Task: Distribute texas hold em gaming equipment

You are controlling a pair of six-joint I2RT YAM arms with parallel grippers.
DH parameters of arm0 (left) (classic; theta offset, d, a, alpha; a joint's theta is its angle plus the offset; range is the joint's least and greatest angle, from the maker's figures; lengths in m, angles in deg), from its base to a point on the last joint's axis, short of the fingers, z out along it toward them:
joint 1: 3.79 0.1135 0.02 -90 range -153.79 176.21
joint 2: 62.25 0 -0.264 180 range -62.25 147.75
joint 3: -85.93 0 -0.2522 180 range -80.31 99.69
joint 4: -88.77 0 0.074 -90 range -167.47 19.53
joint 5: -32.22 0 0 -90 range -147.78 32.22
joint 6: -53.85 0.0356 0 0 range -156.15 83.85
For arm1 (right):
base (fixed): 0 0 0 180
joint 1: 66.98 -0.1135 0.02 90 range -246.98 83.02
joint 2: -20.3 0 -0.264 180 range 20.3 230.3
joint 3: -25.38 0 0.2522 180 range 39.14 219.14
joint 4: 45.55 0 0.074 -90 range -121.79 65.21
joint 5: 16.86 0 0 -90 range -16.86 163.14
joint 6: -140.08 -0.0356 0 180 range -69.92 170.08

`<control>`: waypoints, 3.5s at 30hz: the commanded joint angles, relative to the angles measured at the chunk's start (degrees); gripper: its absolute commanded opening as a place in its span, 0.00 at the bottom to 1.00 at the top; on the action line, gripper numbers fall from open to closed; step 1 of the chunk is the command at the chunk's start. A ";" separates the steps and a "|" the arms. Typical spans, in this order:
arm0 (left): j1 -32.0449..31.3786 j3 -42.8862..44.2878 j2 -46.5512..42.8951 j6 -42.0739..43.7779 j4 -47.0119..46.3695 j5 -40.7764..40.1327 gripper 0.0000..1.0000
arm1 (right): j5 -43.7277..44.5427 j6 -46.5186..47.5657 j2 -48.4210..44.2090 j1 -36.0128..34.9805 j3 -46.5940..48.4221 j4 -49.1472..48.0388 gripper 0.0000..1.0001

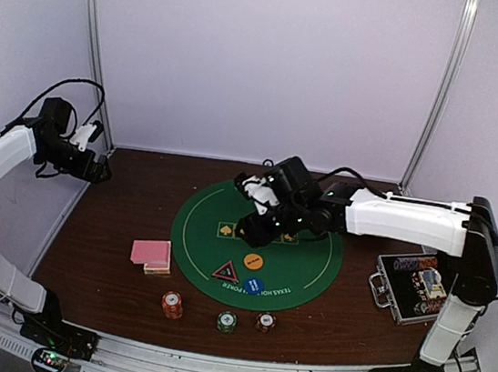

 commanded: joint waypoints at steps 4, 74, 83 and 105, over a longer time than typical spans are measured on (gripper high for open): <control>0.18 -0.28 -1.89 4.10 4.94 2.19 0.97 | -1.33 3.49 11.88 -5.87 7.90 4.49 0.61; 0.16 -0.81 -7.42 4.98 5.80 5.52 0.98 | 5.50 5.28 20.04 -11.12 4.17 7.89 0.28; 0.10 -1.33 -8.10 4.81 5.79 5.63 0.98 | 11.25 5.19 26.86 -10.81 13.29 8.11 0.18; 0.14 -2.24 -9.30 5.56 6.77 5.87 0.97 | 9.12 -0.64 34.29 -7.78 27.52 6.83 0.57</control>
